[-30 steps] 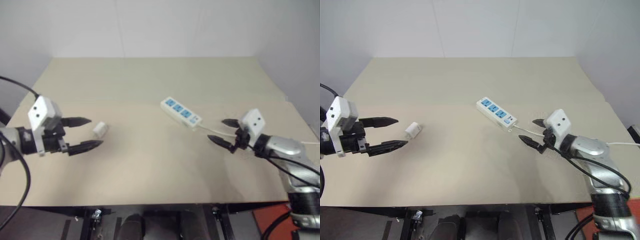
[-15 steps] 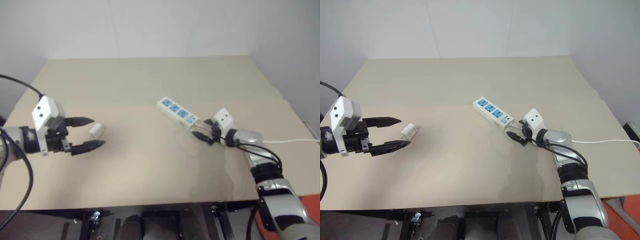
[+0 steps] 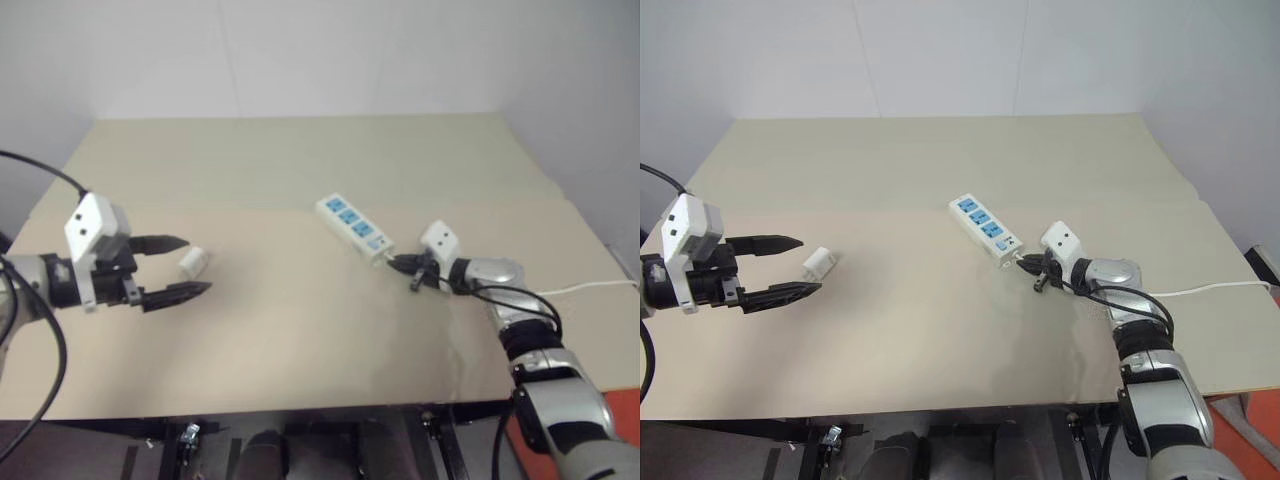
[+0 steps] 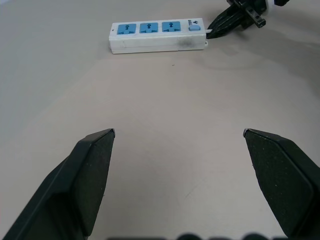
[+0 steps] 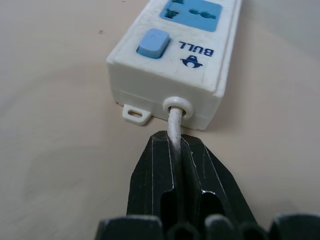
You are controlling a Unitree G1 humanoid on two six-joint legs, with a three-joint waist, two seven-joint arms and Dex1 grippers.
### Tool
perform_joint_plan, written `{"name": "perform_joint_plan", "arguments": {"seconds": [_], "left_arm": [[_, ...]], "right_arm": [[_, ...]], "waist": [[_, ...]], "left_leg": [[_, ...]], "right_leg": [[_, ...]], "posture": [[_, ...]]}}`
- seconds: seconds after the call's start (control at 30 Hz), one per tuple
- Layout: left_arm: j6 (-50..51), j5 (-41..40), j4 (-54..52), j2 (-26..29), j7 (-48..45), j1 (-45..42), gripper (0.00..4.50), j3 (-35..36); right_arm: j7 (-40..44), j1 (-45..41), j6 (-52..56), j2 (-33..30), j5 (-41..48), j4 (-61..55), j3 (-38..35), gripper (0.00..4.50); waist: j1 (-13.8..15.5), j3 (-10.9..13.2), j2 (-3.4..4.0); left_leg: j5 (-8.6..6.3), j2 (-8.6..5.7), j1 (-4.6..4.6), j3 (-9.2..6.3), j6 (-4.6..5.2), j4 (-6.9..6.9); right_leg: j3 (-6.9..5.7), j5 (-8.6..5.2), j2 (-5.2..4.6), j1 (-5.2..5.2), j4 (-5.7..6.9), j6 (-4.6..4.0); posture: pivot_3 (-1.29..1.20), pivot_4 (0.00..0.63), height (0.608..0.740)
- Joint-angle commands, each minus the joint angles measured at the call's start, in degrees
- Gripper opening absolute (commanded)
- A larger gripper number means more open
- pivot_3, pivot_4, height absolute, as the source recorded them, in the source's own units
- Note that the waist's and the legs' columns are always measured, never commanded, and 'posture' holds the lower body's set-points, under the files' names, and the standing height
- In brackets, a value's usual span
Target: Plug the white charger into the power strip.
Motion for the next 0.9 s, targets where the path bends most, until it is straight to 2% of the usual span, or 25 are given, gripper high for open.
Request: {"name": "perform_joint_plan", "arguments": {"seconds": [0.03,0.13,0.27,0.43,0.53,0.67,0.9], "left_arm": [[-0.8,-0.6,-0.7,0.0,-0.3,-0.3,4.5,0.8],[-1.0,-0.5,-0.5,0.0,-0.6,-0.4,4.5,0.7],[-1.1,-0.3,-0.2,0.1,-1.0,-0.4,4.5,0.6],[-1.3,-0.1,0.2,0.0,-1.2,-0.8,4.5,0.1],[-1.4,-0.1,0.3,0.0,-1.3,-1.0,4.5,-0.1],[-1.3,-0.1,0.3,0.1,-1.4,-0.9,4.5,-0.1],[-1.2,-0.2,0.4,0.3,-1.9,-1.3,4.5,-0.5]], "right_arm": [[3.1,2.7,0.1,-0.9,1.9,-7.1,-0.4,0.03],[8.1,6.3,1.7,-1.7,6.7,-16.5,-1.4,0.03],[18.1,11.9,-1.5,-5.1,11.2,-26.1,-0.7,0.03],[22.7,13.7,-5.6,-6.0,11.0,-26.4,0.9,0.03],[18.4,11.9,-9.0,-4.0,7.1,-21.3,1.5,0.03],[18.1,11.1,-9.8,-2.6,6.6,-18.6,1.8,1.27],[22.1,12.6,-6.6,-5.1,10.3,-20.3,0.6,3.69]], "waist": [[0.0,0.0,0.0],[0.0,0.0,0.0],[0.0,0.0,0.02],[-0.1,0.0,0.02],[-0.1,0.0,0.02],[0.1,0.0,0.02],[0.2,0.0,0.02]], "left_leg": [[0.0,0.0,-0.02,-0.01,0.0,0.0],[0.0,0.01,-0.07,-0.05,0.0,0.0],[0.0,0.01,-0.08,-0.04,0.0,0.0],[0.0,0.03,0.03,-0.01,0.0,0.01],[0.0,0.05,0.06,0.04,0.0,0.0],[0.0,0.05,0.05,0.05,0.0,0.0],[-0.01,0.05,0.01,0.02,0.0,0.01]], "right_leg": [[0.01,0.0,0.0,-0.01,0.0,0.0],[0.0,0.0,0.0,-0.06,0.0,0.0],[0.05,0.0,0.01,-0.09,0.0,0.01],[0.06,0.0,0.05,-0.02,0.0,0.01],[0.06,0.0,0.08,-0.02,0.02,0.0],[0.09,0.01,0.1,-0.04,0.02,-0.01],[0.08,0.01,0.08,-0.04,-0.01,-0.01]], "posture": [[0.0,0.15,0.74],[0.0,0.15,0.74],[0.0,0.15,0.74],[0.0,0.15,0.74],[0.0,0.15,0.74],[0.0,0.15,0.74],[0.0,0.15,0.74]]}}
